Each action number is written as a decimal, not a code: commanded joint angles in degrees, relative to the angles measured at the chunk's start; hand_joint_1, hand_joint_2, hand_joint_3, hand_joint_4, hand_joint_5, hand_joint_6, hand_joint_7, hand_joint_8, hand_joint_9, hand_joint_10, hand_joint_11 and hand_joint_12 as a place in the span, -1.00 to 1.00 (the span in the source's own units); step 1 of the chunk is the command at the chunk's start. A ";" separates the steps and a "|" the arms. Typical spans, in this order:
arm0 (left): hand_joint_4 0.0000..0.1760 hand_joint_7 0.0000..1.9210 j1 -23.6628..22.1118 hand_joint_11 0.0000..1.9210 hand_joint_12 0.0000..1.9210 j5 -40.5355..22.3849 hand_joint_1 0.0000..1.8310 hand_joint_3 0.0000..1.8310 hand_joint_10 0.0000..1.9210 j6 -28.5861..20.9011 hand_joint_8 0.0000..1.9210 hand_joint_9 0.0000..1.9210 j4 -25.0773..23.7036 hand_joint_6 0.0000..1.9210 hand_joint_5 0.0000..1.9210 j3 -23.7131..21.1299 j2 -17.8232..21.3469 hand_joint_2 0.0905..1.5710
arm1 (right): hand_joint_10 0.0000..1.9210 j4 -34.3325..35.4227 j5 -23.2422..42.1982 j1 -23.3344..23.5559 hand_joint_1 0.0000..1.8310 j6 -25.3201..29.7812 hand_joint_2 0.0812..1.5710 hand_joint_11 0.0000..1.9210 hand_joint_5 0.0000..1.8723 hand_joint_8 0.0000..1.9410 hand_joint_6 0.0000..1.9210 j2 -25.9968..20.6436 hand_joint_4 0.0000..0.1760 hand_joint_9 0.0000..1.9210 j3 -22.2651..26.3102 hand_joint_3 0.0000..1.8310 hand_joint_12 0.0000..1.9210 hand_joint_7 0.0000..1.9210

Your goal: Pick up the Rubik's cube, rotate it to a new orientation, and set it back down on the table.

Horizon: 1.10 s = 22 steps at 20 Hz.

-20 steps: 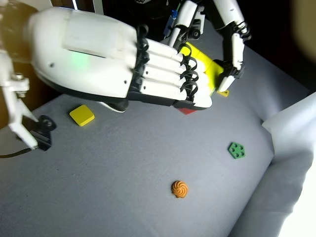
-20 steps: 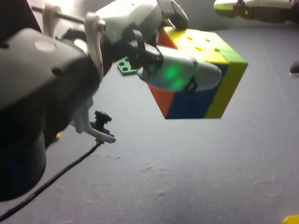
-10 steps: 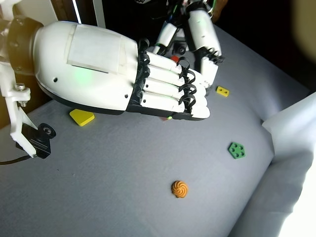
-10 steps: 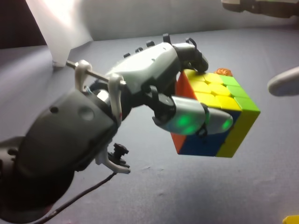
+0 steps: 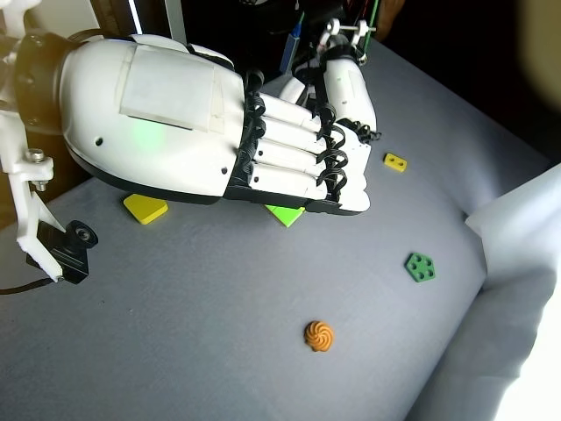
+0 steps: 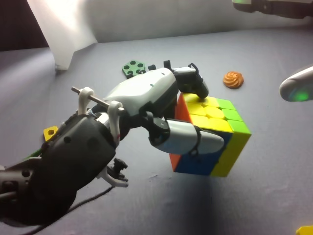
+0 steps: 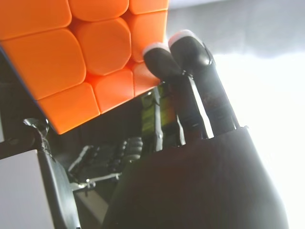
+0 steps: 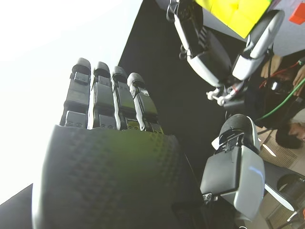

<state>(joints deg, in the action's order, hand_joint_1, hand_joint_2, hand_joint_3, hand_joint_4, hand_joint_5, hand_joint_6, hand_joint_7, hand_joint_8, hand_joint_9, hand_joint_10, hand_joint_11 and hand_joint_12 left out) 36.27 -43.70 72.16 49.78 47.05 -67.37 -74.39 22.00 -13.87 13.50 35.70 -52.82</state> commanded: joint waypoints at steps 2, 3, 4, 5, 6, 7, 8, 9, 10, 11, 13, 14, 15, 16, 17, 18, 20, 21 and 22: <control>-1.00 -0.28 -0.37 -0.34 1.00 -5.86 -0.08 -1.00 0.76 -2.67 0.53 -0.34 -5.22 0.76 -0.45 1.04 -0.44 0.77 | -1.00 2.60 1.93 0.80 -1.00 0.11 0.11 -1.00 -1.00 -1.00 -1.00 -0.04 -1.00 -1.00 0.02 -0.98 -1.00 -1.00; -1.00 -0.31 -0.23 -0.33 1.00 -5.86 0.16 -1.00 0.78 -3.13 0.75 -0.33 -5.72 0.51 -0.38 1.51 -0.46 0.70 | -1.00 2.60 1.93 0.80 -1.00 0.10 0.11 -1.00 -1.00 -1.00 -1.00 -0.04 -1.00 -1.00 0.02 -0.98 -1.00 -1.00; -1.00 -0.32 -0.08 -0.35 1.00 -5.87 0.19 -1.00 0.77 -3.76 0.81 -0.35 -6.33 0.52 -0.42 2.00 -0.50 0.70 | -1.00 2.60 1.93 0.79 -1.00 0.10 0.11 -1.00 -1.00 -1.00 -1.00 -0.04 -1.00 -1.00 0.02 -0.98 -1.00 -1.00; -1.00 -0.34 0.00 -0.38 1.00 -5.91 0.20 -1.00 0.79 -4.06 0.83 -0.37 -6.62 0.53 -0.42 2.29 -0.54 0.71 | -1.00 2.60 1.92 0.79 -1.00 0.09 0.11 -1.00 -1.00 -1.00 -1.00 -0.03 -1.00 -1.00 0.02 -0.98 -1.00 -1.00; -1.00 -0.29 0.12 -0.47 1.00 -6.00 0.21 -1.00 0.68 -4.54 0.72 -0.35 -6.92 0.53 -0.41 2.59 -0.59 0.68 | -1.00 2.60 1.92 0.78 -1.00 0.09 0.11 -1.00 -1.00 -1.00 -1.00 -0.03 -1.00 -1.00 0.02 -0.98 -1.00 -1.00; -1.00 -0.25 0.13 -0.49 0.98 -6.01 0.22 -1.00 0.60 -4.60 0.67 -0.32 -6.92 0.53 -0.40 2.68 -0.59 0.66 | -1.00 2.60 1.92 0.78 -1.00 0.08 0.11 -1.00 -1.00 -1.00 -1.00 -0.04 -1.00 -1.00 0.02 -0.99 -1.00 -1.00; -1.00 -0.25 0.16 -0.51 0.92 -6.12 0.21 -1.00 0.55 -4.71 0.65 -0.31 -6.92 0.56 -0.41 2.73 -0.59 0.66 | -1.00 2.60 1.92 0.78 -1.00 0.05 0.11 -1.00 -1.00 -1.00 -1.00 -0.04 -1.00 -1.00 0.02 -0.99 -1.00 -1.00; -1.00 -0.25 0.18 -0.50 0.93 -6.39 0.21 -1.00 0.58 -4.73 0.67 -0.31 -6.80 0.55 -0.41 2.73 -0.59 0.66 | -1.00 2.60 1.92 0.76 -1.00 0.01 0.12 -1.00 -1.00 -1.00 -1.00 -0.04 -1.00 -1.00 0.02 -0.99 -1.00 -1.00; -1.00 -0.30 0.18 -0.48 0.98 -6.53 0.19 -1.00 0.65 -4.74 0.74 -0.34 -6.68 0.59 -0.44 2.73 -0.59 0.69 | -1.00 2.60 1.92 0.76 -1.00 -0.03 0.12 -1.00 -1.00 -1.00 -1.00 -0.04 -1.00 -1.00 0.02 -0.98 -1.00 -1.00; -1.00 -0.31 0.18 -0.49 0.98 -6.69 0.18 -1.00 0.66 -4.74 0.74 -0.36 -6.61 0.61 -0.45 2.73 -0.59 0.70 | -1.00 2.60 1.92 0.75 -1.00 -0.04 0.11 -1.00 -1.00 -1.00 -1.00 -0.04 -1.00 -1.00 0.02 -0.99 -1.00 -1.00; -1.00 -0.35 0.19 -0.50 1.00 -6.80 0.16 -1.00 0.73 -4.84 0.82 -0.38 -6.47 0.63 -0.47 2.73 -0.59 0.73 | -1.00 2.60 1.92 0.74 -1.00 -0.11 0.12 -1.00 -1.00 -1.00 -1.00 -0.04 -1.00 -1.00 0.02 -0.98 -1.00 -1.00; -1.00 -0.35 0.29 -0.58 1.00 -6.84 0.15 -1.00 0.71 -5.00 0.81 -0.42 -6.53 0.64 -0.47 2.73 -0.58 0.73 | -1.00 2.60 1.92 0.73 -1.00 -0.13 0.13 -1.00 -1.00 -1.00 -1.00 -0.04 -1.00 -1.00 0.02 -0.98 -1.00 -1.00; -1.00 -0.31 0.36 -0.60 0.98 -6.96 0.19 -1.00 0.65 -5.15 0.73 -0.39 -6.66 0.57 -0.41 2.73 -0.58 0.69 | -1.00 2.60 1.92 0.72 -1.00 -0.18 0.14 -1.00 -1.00 -1.00 -1.00 -0.04 -1.00 -1.00 0.02 -0.98 -1.00 -1.00; -1.00 -0.35 0.37 -0.53 1.00 -7.02 0.16 -0.99 0.76 -5.24 0.81 -0.38 -6.88 0.61 -0.43 2.71 -0.58 0.71 | -1.00 2.60 1.92 0.71 -1.00 -0.22 0.16 -1.00 -1.00 -1.00 -1.00 -0.04 -1.00 -1.00 0.02 -0.97 -1.00 -1.00; -1.00 -0.41 0.37 -0.44 1.00 -7.06 0.14 -0.99 0.92 -5.35 0.89 -0.43 -6.90 0.62 -0.42 2.69 -0.57 0.73 | -1.00 2.60 1.92 0.70 -1.00 -0.24 0.20 -1.00 -1.00 -1.00 -1.00 -0.04 -1.00 -1.00 0.02 -0.96 -1.00 -1.00; -1.00 -0.40 0.35 -0.40 1.00 -7.35 0.15 -0.99 0.95 -5.52 0.89 -0.43 -7.12 0.60 -0.41 2.64 -0.57 0.73 | -1.00 2.60 1.92 0.70 -1.00 -0.24 0.21 -1.00 -1.00 -1.00 -1.00 -0.04 -1.00 -1.00 0.02 -0.96 -1.00 -1.00; -1.00 -0.34 -0.30 -0.45 1.00 -7.78 0.00 -1.00 0.86 -5.61 0.79 -0.40 -7.37 0.68 -0.40 2.38 -0.39 0.72 | -1.00 2.60 1.92 0.68 -1.00 -0.25 0.22 -1.00 -1.00 -1.00 -1.00 -0.05 -1.00 -1.00 0.02 -0.96 -1.00 -1.00; -1.00 -0.37 -0.63 -0.50 1.00 -7.78 0.13 -0.99 0.80 -5.59 0.82 -0.42 -7.51 0.59 -0.38 2.22 -0.24 0.70 | -1.00 2.60 1.92 0.68 -1.00 -0.25 0.22 -1.00 -1.00 -1.00 -1.00 -0.05 -1.00 -1.00 0.02 -0.96 -1.00 -1.00; 0.32 -0.29 -1.20 -0.49 0.91 -7.78 -0.13 -0.99 0.64 -5.44 0.56 -0.37 -7.72 0.71 -0.43 2.00 -0.02 0.73 | -1.00 2.60 1.92 0.68 -1.00 -0.26 0.22 -1.00 -1.00 -1.00 -1.00 -0.06 -1.00 -1.00 0.02 -0.96 -1.00 -1.00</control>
<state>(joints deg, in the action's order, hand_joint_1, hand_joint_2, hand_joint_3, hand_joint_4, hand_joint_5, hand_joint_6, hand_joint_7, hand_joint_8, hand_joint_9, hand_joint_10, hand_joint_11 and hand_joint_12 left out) 35.79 -46.30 67.35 45.60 49.01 -67.40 -74.37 22.00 -13.87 13.26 35.73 -52.82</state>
